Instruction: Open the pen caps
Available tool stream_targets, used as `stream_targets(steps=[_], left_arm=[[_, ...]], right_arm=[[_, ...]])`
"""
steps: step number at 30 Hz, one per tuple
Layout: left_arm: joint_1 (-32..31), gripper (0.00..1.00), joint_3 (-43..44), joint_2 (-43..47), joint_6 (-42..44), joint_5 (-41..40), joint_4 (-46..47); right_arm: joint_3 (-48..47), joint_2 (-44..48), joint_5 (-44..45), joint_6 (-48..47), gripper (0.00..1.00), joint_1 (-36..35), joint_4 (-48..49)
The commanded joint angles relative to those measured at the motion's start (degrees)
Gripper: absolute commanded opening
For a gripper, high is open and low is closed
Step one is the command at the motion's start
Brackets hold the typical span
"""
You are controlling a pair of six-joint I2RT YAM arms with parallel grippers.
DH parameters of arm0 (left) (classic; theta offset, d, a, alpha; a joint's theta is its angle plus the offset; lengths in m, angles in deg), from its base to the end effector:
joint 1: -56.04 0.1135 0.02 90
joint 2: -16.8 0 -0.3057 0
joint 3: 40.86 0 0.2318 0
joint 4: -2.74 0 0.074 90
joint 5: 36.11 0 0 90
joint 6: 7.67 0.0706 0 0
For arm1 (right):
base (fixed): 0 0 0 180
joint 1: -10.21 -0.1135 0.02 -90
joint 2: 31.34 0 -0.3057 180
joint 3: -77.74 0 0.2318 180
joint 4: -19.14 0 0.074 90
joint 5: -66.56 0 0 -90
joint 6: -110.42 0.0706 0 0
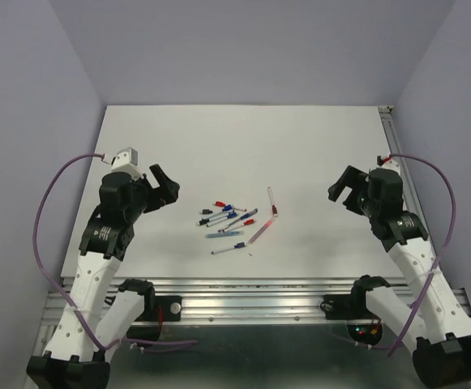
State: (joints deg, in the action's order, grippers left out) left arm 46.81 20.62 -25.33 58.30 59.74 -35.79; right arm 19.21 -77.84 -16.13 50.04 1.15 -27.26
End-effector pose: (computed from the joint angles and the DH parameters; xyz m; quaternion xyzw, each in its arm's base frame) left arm 0.1451 -0.0309 0.3480 -0.0755 0.8110 -0.2055 0.5426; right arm 0.1546 0.0156 0.3023 0.1868 0.8632 0.1010 0.4581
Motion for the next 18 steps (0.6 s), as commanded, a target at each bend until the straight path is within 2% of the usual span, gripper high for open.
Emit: stream_targets(steps=[1, 3, 8, 11, 15, 17, 18], left_arm=[[0.5, 0.99, 0.3, 1.5, 1.0, 0.2, 1.1], [0.6, 0.99, 0.3, 2.0, 1.1, 0.5, 1.1], [0.8, 0.99, 0.2, 2.8, 1.3, 0.9, 1.3], [1.0, 0.99, 0.1, 3.0, 1.3, 1.3, 1.4], [1.1, 0.99, -0.2, 3.0, 1.4, 1.9, 1.4], [1.3, 0.99, -0.2, 2.8, 1.4, 1.9, 1.4], [1.4, 0.99, -0.2, 2.8, 1.3, 2.0, 1.5]], right_arm=[[-4.8, 1.2, 2.7, -1.6, 1.00, 0.1, 2.7], [-4.9, 1.2, 1.9, -3.2, 1.00, 0.2, 2.7], [-7.9, -5.6, -1.5, -2.2, 1.00, 0.1, 2.7], [-10.4, -11.0, -6.2, -2.7, 1.00, 0.1, 3.6], [-11.8, -18.5, -17.6, -3.6, 1.00, -1.4, 5.7], [-12.0, -21.2, -15.4, -3.9, 1.00, -4.9, 6.8], [-12.5, -23.0, -10.4, -4.5, 1.00, -7.0, 6.6]])
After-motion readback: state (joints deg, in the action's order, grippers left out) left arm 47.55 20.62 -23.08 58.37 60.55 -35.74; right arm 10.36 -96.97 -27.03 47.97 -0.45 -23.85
